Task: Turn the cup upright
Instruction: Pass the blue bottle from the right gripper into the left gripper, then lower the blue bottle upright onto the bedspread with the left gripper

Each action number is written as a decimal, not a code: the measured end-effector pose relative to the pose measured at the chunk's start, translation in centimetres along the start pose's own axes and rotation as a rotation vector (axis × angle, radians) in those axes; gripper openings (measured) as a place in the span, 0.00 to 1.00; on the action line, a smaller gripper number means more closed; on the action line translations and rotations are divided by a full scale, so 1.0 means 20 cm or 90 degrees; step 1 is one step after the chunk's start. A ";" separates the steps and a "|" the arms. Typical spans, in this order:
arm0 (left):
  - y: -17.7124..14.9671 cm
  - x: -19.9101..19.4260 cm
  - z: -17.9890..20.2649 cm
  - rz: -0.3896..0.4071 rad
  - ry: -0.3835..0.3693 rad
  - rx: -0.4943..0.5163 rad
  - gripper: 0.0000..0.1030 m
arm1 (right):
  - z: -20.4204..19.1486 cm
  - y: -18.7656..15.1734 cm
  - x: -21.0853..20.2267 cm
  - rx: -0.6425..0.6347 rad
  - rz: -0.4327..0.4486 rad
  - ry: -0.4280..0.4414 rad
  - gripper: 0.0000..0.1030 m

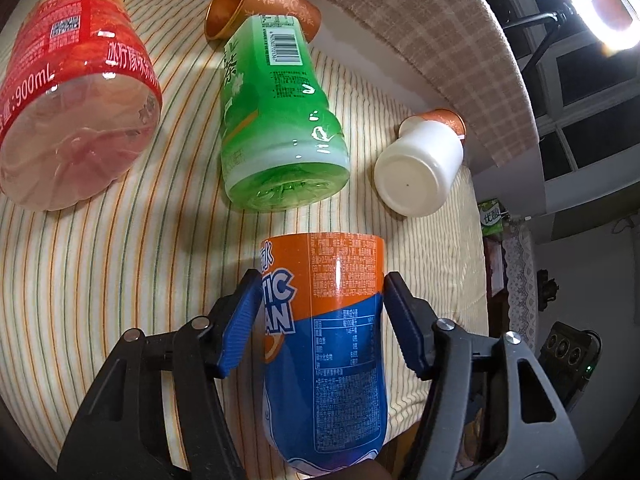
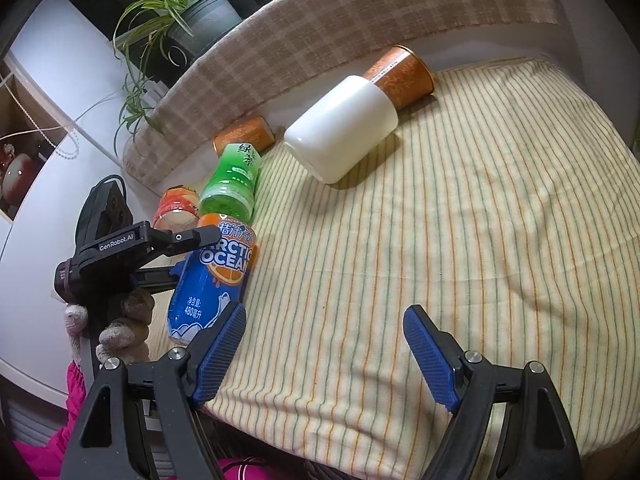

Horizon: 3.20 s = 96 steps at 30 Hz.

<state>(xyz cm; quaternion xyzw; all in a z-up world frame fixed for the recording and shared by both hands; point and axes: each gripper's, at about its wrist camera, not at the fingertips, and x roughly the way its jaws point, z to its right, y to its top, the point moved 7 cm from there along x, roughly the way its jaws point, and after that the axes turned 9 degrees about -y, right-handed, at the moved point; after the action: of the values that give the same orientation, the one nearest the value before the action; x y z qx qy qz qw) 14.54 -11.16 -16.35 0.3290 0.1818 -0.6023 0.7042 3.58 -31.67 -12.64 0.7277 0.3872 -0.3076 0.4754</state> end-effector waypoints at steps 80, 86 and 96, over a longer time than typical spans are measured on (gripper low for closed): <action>-0.14 -0.16 0.47 0.151 0.179 0.361 0.77 | -0.04 0.03 -0.01 -0.001 0.005 0.005 0.81; -0.16 -0.17 0.45 0.137 0.169 0.352 0.85 | -0.05 0.05 -0.03 -0.012 0.018 -0.002 0.81; -0.20 -0.27 0.35 0.151 0.180 0.324 0.86 | -0.13 0.09 -0.09 -0.061 0.072 -0.043 0.83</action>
<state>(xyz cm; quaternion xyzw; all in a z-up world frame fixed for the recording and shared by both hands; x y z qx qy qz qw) 8.53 -12.34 -8.79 0.5939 0.0817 -0.4903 0.6327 4.43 -30.11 -9.37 0.7143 0.3431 -0.2857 0.5389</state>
